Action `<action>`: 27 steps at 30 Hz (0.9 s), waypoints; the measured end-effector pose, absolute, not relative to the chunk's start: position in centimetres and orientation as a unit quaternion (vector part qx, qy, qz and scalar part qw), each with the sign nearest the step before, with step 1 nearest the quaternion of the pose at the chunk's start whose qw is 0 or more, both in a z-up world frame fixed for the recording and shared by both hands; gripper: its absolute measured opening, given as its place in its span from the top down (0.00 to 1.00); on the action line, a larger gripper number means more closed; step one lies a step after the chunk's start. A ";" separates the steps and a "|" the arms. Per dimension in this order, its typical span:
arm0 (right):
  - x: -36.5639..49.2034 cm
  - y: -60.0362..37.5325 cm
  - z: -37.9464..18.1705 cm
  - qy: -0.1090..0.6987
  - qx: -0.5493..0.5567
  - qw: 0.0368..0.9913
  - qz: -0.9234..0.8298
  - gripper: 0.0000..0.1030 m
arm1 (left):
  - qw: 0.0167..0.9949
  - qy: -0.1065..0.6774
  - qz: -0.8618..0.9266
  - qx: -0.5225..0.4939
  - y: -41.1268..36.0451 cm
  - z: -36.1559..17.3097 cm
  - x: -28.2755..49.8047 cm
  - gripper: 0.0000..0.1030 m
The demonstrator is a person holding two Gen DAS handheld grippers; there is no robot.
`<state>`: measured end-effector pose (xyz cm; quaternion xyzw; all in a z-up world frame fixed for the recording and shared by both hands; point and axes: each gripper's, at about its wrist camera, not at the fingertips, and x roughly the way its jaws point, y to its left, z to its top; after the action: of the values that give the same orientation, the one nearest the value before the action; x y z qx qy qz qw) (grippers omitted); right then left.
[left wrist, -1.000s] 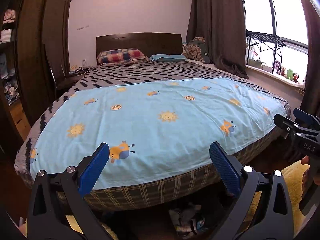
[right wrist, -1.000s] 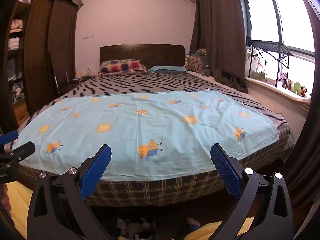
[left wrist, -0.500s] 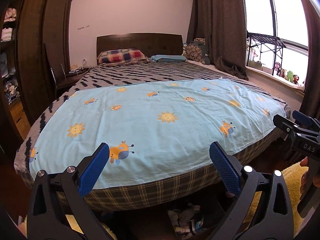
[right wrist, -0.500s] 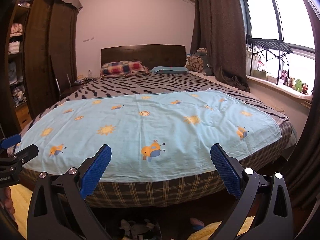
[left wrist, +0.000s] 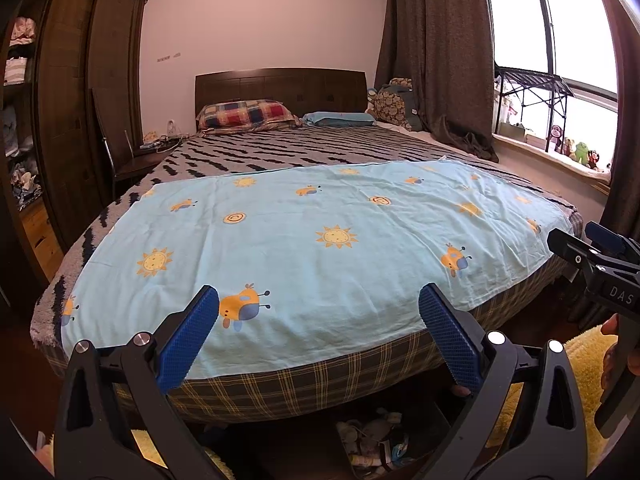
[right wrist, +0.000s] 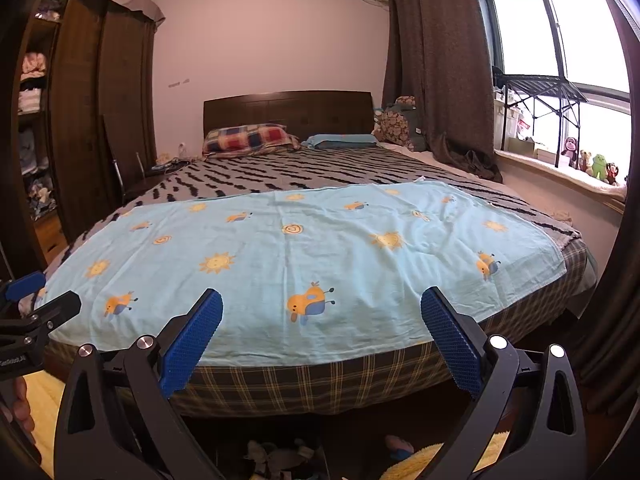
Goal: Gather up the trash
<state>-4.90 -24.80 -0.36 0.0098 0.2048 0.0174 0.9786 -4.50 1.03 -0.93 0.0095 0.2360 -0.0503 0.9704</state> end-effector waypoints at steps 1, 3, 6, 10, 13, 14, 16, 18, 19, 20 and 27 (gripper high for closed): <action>-4.9 -24.8 -0.4 0.205 0.010 0.979 0.018 0.03 | 0.970 0.236 -0.051 0.008 1.0 -0.9 -4.5 0.08; -4.9 -24.8 -0.4 0.205 0.010 0.978 0.018 0.03 | 0.971 0.235 -0.051 0.010 1.0 -0.9 -4.5 0.08; -4.9 -24.7 -0.4 0.206 0.011 0.978 0.017 0.03 | 0.970 0.236 -0.051 0.009 0.9 -0.9 -4.5 0.08; -4.9 -24.7 -0.5 0.207 0.011 0.978 0.021 0.03 | 0.971 0.236 -0.049 0.010 0.9 -1.0 -4.5 0.08; -4.9 -24.8 -0.4 0.207 0.012 0.978 0.021 0.03 | 0.971 0.235 -0.046 0.011 0.8 -0.9 -4.5 0.08; -4.9 -24.8 -0.4 0.207 0.012 0.978 0.020 0.03 | 0.971 0.235 -0.045 0.011 0.8 -0.9 -4.5 0.08; -4.9 -24.8 -0.4 0.206 0.013 0.978 0.020 0.03 | 0.971 0.234 -0.043 0.012 0.8 -0.9 -4.5 0.08; -4.9 -24.8 -0.4 0.207 0.013 0.978 0.020 0.03 | 0.971 0.234 -0.041 0.013 0.8 -0.9 -4.5 0.08; -4.9 -24.8 -0.4 0.206 0.013 0.978 0.020 0.03 | 0.972 0.233 -0.041 0.013 0.8 -0.9 -4.5 0.08; -4.9 -24.8 -0.4 0.206 0.013 0.978 0.020 0.03 | 0.972 0.232 -0.041 0.014 0.7 -0.8 -4.6 0.08; -4.8 -24.8 -0.2 0.206 0.013 0.978 0.023 0.03 | 0.973 0.228 -0.036 0.010 0.9 -0.6 -4.7 0.08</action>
<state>-4.82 -24.81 -0.25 0.0132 0.2060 0.0234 0.9782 -4.67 0.94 -0.64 0.0103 0.2277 -0.0365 0.9730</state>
